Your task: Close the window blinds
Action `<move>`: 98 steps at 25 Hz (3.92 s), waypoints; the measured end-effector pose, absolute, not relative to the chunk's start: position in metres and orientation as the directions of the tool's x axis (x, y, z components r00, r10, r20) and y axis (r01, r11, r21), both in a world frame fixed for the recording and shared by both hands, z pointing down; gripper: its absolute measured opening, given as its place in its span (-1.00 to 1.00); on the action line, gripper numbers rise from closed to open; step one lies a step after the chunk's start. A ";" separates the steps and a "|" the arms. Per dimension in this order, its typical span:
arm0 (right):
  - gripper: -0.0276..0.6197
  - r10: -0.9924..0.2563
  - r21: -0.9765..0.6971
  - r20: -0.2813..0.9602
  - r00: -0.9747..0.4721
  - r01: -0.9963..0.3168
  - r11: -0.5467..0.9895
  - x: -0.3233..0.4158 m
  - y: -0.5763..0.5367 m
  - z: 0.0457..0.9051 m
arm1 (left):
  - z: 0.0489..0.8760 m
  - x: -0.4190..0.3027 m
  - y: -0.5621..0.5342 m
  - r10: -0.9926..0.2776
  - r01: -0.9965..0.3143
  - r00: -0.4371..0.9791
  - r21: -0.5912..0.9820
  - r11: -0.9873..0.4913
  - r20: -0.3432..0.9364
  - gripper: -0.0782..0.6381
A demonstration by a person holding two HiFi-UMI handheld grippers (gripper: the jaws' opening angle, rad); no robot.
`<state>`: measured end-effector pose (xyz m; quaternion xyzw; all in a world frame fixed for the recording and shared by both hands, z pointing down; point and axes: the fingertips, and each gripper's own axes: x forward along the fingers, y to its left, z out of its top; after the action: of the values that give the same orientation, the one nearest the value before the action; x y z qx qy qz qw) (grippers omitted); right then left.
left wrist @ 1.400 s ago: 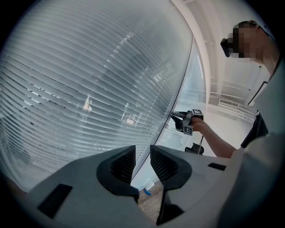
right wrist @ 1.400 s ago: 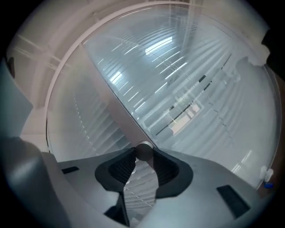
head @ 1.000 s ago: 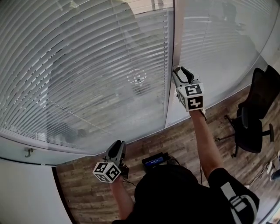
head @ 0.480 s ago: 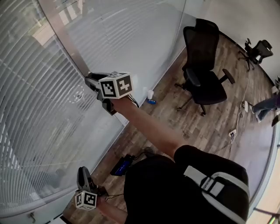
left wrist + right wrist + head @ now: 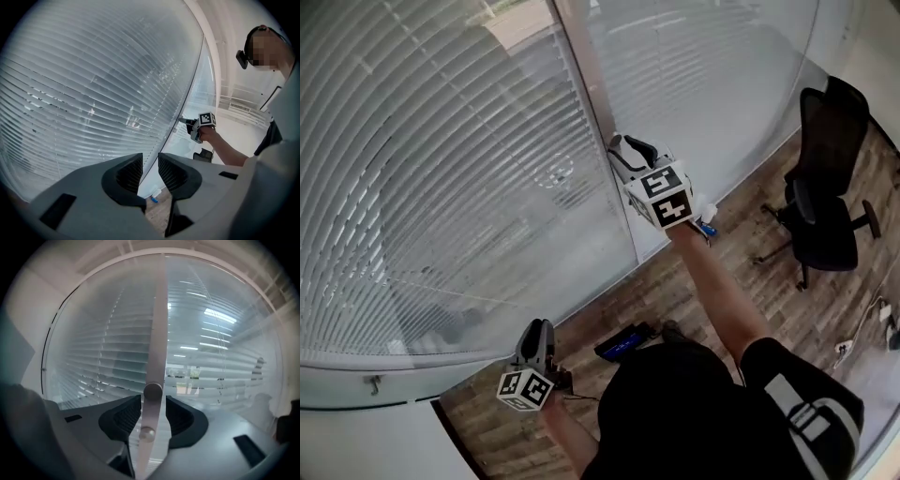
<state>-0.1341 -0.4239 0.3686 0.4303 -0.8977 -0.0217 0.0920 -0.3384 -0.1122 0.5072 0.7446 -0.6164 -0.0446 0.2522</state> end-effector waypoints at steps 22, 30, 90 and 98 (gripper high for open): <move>-0.51 -0.736 -0.121 0.112 -0.667 -0.745 0.656 -0.136 -0.434 0.361 | 0.510 -0.338 -0.115 -0.941 -0.893 0.230 0.438 -0.102 0.249 -0.46; -0.52 -0.799 0.143 0.128 -0.588 -0.786 0.601 -0.140 -0.431 0.352 | 0.509 -0.332 -0.113 -0.940 -0.895 0.227 0.435 -0.099 0.254 -0.46; -0.53 -0.543 -0.499 0.380 -0.749 -0.660 0.562 0.123 -0.032 0.561 | 0.512 -0.115 -0.008 -0.872 -0.761 0.466 0.571 -0.308 0.152 -0.47; -0.53 -0.513 -0.485 0.279 -0.812 -0.580 0.654 0.127 -0.014 0.528 | 0.473 -0.126 0.027 -0.938 -0.827 0.335 0.503 -0.250 0.086 -0.48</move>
<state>0.1270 -0.0143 0.5280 0.3011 -0.9076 0.2866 0.0587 -0.1264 0.0267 0.4729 0.7818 -0.5646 -0.1167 0.2374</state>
